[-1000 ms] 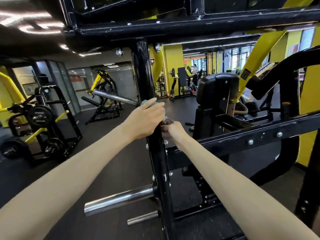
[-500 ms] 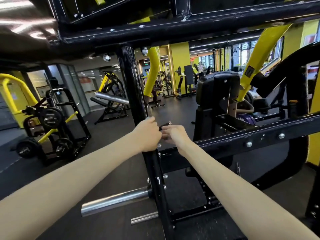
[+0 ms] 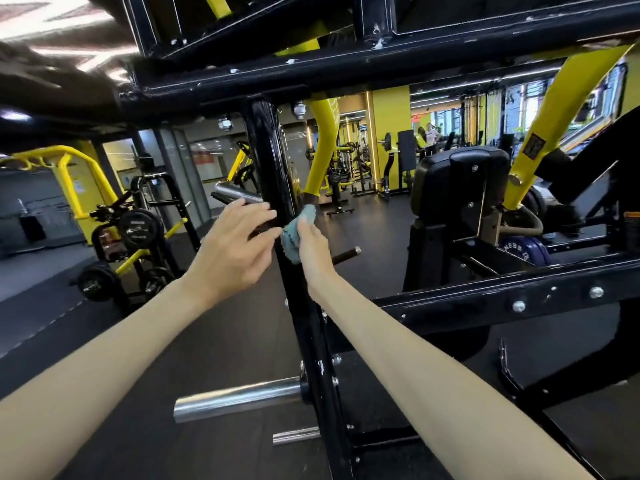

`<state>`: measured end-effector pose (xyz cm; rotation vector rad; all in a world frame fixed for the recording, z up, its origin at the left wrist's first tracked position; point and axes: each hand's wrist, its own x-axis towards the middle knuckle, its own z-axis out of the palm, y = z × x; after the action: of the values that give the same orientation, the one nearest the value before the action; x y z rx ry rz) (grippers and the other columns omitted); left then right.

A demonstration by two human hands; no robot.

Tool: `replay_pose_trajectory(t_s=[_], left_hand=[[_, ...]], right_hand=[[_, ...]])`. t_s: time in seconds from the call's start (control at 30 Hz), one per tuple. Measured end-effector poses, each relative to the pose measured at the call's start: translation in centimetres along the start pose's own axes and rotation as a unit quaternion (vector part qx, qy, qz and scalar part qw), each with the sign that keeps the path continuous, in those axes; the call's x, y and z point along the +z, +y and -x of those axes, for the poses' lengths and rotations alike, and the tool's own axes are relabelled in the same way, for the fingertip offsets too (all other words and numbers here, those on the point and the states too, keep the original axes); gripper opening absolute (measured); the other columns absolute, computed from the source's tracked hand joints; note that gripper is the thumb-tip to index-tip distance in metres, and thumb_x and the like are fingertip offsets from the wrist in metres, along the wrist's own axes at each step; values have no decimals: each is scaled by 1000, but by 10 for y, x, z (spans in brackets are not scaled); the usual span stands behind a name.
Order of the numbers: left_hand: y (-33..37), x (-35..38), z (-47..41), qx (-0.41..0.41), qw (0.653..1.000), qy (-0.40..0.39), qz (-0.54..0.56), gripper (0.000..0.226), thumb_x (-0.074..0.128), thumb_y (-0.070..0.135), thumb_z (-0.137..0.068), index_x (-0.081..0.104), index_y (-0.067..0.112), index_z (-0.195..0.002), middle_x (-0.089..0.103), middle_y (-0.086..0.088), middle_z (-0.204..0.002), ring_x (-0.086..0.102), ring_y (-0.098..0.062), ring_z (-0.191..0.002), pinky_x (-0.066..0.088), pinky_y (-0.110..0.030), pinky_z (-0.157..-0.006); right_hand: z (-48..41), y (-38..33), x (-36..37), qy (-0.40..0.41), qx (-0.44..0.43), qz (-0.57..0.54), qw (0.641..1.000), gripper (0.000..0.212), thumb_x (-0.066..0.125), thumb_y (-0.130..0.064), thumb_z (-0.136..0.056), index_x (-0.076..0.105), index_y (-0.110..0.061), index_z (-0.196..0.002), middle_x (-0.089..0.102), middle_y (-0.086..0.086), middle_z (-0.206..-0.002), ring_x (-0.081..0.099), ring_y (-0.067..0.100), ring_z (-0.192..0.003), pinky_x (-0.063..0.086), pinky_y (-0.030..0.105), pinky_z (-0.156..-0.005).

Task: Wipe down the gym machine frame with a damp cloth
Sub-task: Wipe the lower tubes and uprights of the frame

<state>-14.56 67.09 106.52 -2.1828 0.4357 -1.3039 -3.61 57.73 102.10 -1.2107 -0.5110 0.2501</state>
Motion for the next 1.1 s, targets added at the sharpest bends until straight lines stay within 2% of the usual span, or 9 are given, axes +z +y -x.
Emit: replay_pose_trajectory(t_s=[0.1,0.17,0.23,0.4,0.53,0.7,0.83,0.97,1.1], left_hand=[[-21,-12,24,-116,993,-17,-1,24,53,10,-90,74,-1,-91,64,-20,-106,56,-36,-103,37,-47,-103],[-29,-12,30,-216,975,-49,12,24,53,11,-90,74,0,-90,62,-18,-105,54,-35,-100,38,-45,-96],[-26,-8,31,-317,944,-72,50,19,57,7,-90,74,2,-97,60,-15,-108,54,-34,-105,38,-44,-95],[-10,8,7,-458,830,-135,287,41,44,19,-102,45,9,-142,44,-6,-140,39,-22,-134,27,-24,-106],[-1,19,-29,-514,736,-75,434,52,31,35,-105,19,19,-153,21,0,-157,18,-13,-145,14,-27,-116],[-1,28,-47,-468,744,-19,476,56,34,47,-99,26,27,-150,34,0,-147,27,-14,-140,25,-37,-116],[4,34,-43,-481,722,-9,497,50,32,38,-103,21,25,-150,26,0,-140,23,-15,-138,21,-30,-110],[2,39,-43,-480,722,-8,499,51,31,37,-104,17,23,-150,20,-4,-146,25,-14,-135,20,-24,-104],[4,45,-41,-472,713,15,517,50,33,38,-104,18,24,-150,26,1,-135,29,-14,-131,24,-29,-108]], right_hand=[[-27,-44,11,19,-58,41,997,29,33,-35,-103,52,-27,-84,52,1,-86,47,21,-88,38,34,-77],[-47,-74,17,9,-106,45,993,28,29,-25,-105,56,-25,-111,56,5,-108,49,24,-102,40,35,-88],[-61,-85,19,0,-137,54,989,41,27,-20,-105,39,-18,-145,49,7,-137,46,21,-120,35,35,-106],[-50,-48,9,24,-60,38,997,37,33,-17,-104,56,6,-120,51,6,-85,46,14,-72,35,29,-70],[-50,-95,16,-5,-125,27,992,39,34,-12,-104,44,-4,-141,54,16,-132,54,27,-119,44,40,-103],[-57,-104,24,-2,-163,13,986,36,32,-15,-105,53,4,-126,57,30,-122,58,39,-108,48,39,-93],[-36,-22,-1,17,-45,26,999,34,39,-18,-104,58,2,-124,59,33,-119,60,29,-89,49,36,-77],[-42,-20,-10,11,-38,1,999,33,36,-10,-104,57,1,-127,61,26,-123,62,36,-109,50,45,-95],[-43,-8,-13,26,-57,23,998,35,37,-12,-104,55,-1,-133,62,13,-127,60,24,-115,47,39,-101]])
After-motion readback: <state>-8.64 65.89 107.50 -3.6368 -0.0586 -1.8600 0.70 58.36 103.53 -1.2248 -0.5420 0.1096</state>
